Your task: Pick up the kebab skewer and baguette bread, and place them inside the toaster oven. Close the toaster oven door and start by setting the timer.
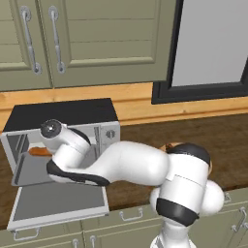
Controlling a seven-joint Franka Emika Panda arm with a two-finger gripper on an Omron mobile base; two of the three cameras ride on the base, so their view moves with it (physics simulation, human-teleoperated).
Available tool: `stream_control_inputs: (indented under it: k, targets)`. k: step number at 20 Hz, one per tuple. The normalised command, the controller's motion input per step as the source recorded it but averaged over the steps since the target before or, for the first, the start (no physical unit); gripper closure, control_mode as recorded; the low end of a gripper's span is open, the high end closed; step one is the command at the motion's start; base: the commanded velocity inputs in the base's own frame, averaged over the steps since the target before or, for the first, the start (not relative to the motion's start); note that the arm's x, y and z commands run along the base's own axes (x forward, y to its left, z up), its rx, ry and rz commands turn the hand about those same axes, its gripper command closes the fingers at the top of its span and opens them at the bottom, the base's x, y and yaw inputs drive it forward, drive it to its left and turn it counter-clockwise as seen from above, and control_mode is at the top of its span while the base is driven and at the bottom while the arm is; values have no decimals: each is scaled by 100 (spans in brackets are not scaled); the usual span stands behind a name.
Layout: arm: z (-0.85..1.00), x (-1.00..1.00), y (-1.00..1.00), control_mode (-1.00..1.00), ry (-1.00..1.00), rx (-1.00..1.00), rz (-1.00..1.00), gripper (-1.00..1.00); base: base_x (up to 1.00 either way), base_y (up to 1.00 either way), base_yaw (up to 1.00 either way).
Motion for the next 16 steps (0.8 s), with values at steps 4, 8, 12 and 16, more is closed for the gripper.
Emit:
stream_control_inputs:
  k: [4,8,12,16]
  targets:
    - [-23,33,36,-100,0,0,0,100,0,0,0]
    - [-26,23,21,-100,-5,0,0,100,0,0,0]
    - [-8,15,3,-100,-5,0,0,100,0,0,0]
    - [0,9,1,-100,-2,0,0,-100,0,0,0]
